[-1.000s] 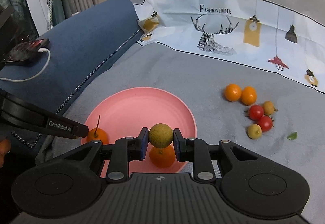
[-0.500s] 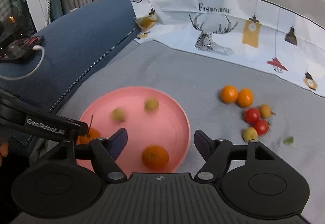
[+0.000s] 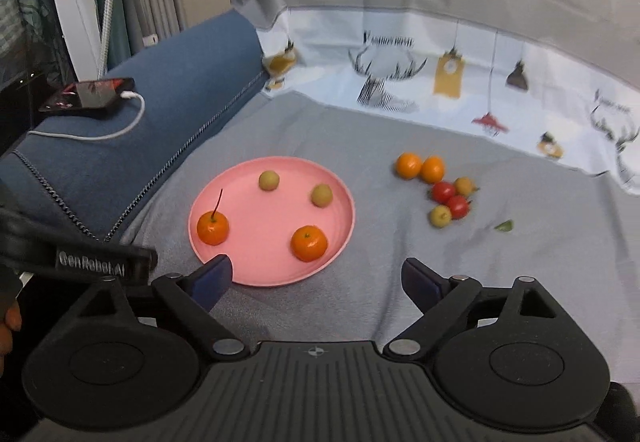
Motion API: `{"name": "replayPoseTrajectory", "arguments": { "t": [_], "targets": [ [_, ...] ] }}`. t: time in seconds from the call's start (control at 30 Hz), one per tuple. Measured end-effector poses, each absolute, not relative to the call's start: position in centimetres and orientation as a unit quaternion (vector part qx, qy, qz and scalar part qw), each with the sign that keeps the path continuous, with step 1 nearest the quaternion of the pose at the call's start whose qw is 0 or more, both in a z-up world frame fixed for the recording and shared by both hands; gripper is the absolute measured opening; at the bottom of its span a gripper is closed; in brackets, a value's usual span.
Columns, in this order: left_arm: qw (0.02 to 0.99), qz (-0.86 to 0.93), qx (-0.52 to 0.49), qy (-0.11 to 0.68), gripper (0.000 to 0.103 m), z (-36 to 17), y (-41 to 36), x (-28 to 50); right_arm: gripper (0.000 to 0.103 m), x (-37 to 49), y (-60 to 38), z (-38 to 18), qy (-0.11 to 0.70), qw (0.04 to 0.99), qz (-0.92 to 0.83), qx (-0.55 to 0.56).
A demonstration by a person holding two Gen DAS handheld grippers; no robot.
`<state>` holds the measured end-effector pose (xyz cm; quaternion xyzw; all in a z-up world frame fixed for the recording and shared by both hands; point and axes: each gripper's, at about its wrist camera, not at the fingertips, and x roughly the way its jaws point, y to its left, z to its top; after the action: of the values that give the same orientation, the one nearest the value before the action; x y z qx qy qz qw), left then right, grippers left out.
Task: Organize fruits
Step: 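Lift both open tools away from the plate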
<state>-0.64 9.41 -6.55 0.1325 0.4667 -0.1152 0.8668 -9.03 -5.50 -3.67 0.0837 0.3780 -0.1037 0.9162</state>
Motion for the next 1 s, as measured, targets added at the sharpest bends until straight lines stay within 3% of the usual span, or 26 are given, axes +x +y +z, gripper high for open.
{"name": "replayPoseTrajectory", "arguments": {
  "t": [0.37,1.0],
  "targets": [
    [0.902,-0.127,0.146,0.387,0.103,-2.5,9.2,-6.2,0.099,-14.6,-3.7,-0.4,0.329,0.935,-0.112,0.074],
    [0.908,-0.120,0.142,0.374,0.103,-1.3,10.1,-8.2,0.100,-16.8,-2.9,1.3,0.299,0.944,-0.115,0.073]
  ]
}}
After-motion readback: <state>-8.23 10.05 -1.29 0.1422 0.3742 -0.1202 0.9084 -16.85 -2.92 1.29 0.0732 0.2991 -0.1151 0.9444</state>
